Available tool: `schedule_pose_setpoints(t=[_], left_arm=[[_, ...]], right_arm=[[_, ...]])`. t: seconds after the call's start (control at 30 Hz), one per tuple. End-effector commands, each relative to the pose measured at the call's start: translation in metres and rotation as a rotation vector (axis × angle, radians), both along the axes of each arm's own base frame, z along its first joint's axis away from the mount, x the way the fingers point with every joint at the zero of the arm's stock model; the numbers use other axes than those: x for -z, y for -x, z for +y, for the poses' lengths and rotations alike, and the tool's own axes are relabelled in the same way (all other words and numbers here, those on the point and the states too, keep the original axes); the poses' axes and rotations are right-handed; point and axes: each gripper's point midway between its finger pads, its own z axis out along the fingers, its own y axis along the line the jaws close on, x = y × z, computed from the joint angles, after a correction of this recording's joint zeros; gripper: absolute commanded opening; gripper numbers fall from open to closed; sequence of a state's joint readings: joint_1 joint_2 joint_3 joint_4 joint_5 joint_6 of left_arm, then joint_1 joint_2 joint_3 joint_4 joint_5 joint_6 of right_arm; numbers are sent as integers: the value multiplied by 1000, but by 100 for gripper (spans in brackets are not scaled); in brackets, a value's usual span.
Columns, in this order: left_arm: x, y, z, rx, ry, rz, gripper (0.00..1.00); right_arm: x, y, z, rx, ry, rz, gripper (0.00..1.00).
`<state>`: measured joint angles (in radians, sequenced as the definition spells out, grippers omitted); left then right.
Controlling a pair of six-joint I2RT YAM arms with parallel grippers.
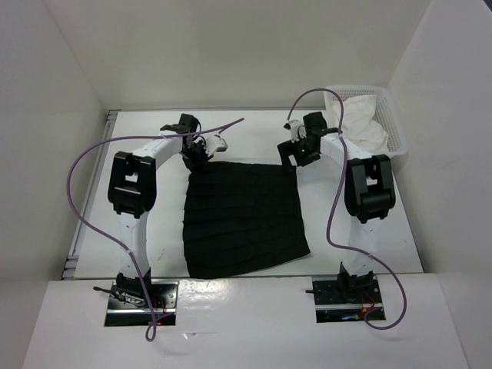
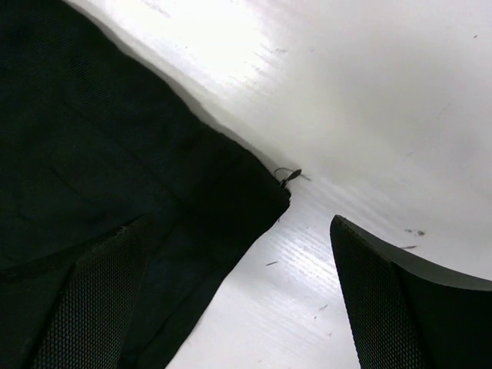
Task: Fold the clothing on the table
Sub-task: Fold the skirt
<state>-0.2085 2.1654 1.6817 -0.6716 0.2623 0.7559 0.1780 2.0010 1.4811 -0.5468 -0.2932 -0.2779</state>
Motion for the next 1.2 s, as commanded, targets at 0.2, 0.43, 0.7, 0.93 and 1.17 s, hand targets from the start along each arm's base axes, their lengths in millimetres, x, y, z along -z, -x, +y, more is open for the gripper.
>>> schedule_pose_setpoints(t=[0.2, 0.43, 0.7, 0.93, 1.17], left_arm=[[-27, -1, -2, 3, 15, -53, 0], [-24, 2, -2, 3, 13, -44, 0], [-28, 1, 0, 0, 6, -55, 0], [-25, 3, 2, -3, -4, -48, 0], [-25, 2, -3, 6, -2, -57, 0]], right_arm=[[-3, -39, 0, -20, -25, -76, 94], [7, -38, 5, -45, -44, -40, 86], [10, -33, 6, -78, -47, -31, 71], [20, -27, 7, -89, -47, 5, 32], [32, -15, 5, -116, -39, 44, 1]])
